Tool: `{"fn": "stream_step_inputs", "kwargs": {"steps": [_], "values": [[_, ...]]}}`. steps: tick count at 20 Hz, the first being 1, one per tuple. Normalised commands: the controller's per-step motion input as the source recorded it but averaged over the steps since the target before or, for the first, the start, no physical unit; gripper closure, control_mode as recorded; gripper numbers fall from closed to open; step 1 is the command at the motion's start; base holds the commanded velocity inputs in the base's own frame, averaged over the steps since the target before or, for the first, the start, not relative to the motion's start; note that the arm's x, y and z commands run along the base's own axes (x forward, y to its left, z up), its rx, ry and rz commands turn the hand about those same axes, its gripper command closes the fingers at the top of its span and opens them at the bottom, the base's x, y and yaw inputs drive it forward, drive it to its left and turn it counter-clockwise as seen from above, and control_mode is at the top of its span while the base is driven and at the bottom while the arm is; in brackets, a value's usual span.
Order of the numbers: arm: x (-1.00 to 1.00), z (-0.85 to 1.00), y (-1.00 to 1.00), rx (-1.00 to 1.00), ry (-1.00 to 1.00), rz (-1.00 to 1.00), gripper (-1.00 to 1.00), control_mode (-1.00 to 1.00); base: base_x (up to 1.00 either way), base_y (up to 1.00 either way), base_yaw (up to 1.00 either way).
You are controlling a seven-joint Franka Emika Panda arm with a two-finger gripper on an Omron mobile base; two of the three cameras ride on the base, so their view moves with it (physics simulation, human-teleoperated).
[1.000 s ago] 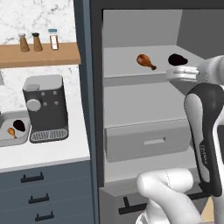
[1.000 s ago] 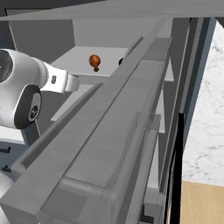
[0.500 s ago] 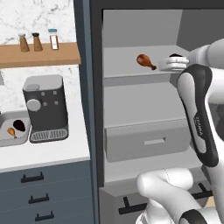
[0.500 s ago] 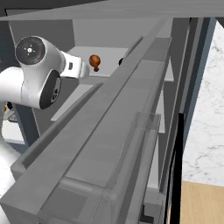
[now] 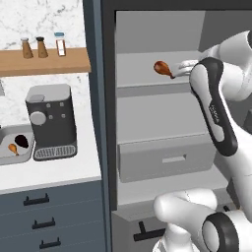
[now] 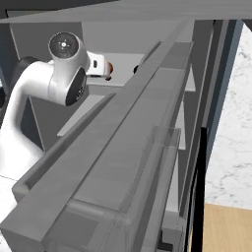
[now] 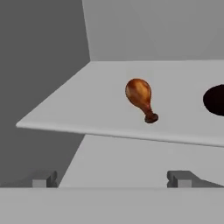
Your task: Place one avocado and one chicken drumstick in each tupperware on the nearby counter, to pack two identical lunches.
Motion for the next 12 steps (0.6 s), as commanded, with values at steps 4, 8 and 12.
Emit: {"fn": "stream_step_inputs", "kwargs": {"steps": [4,8,12], "values": [[0.60,-0.10,0.00,-0.05,0.10,0.00,-1.00,-1.00,0.00,0.00,0.00],[0.63,-0.19,0.00,-0.03,0.06,0.01,-1.00,-1.00,0.00,0.00,0.00],[0.66,-0.14,-0.03,0.00,0.06,0.04,-1.00,-1.00,0.00,0.00,0.00]]}}
